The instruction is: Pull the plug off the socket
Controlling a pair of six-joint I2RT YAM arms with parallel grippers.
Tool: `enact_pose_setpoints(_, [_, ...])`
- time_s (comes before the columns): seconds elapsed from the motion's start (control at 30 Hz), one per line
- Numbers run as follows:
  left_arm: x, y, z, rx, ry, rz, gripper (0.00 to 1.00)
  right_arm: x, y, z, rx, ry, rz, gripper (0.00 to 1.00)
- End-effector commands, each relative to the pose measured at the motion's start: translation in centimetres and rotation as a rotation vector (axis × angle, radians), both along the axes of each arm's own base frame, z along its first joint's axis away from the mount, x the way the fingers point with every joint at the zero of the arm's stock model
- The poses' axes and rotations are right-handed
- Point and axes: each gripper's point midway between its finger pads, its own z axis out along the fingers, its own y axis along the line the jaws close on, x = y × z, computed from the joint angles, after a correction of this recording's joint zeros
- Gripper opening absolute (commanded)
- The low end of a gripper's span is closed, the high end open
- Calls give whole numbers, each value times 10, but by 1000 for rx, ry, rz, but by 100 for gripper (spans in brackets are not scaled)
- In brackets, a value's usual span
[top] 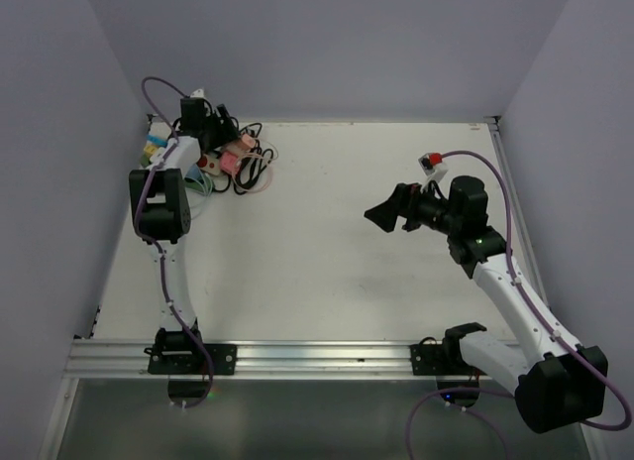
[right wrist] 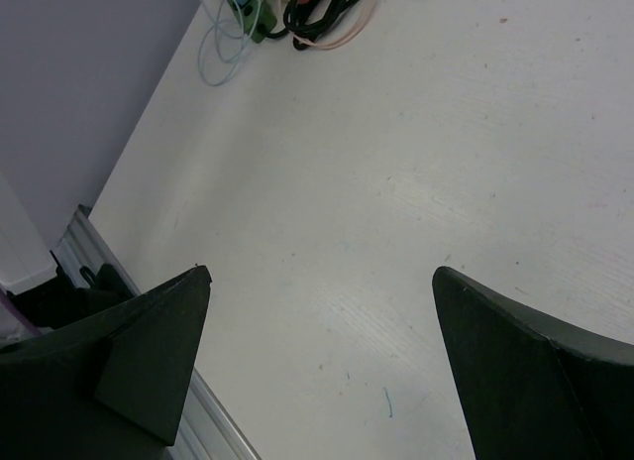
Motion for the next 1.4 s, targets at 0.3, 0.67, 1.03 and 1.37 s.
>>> enact_pose_setpoints(0.3, [-46, -49, 12, -147, 22, -112, 69, -5, 3, 23, 5, -68, 32, 99])
enact_pose_setpoints(0.67, [-97, -82, 15, -79, 73, -126, 74, -5, 3, 21, -1, -67, 27, 99])
enact_pose_setpoints(1.03, [-92, -89, 0, -65, 81, -173, 81, -7, 4, 20, -3, -65, 32, 99])
enact_pose_setpoints(1.37, [-89, -94, 3, -68, 73, -212, 63, -6, 3, 21, -9, -70, 25, 99])
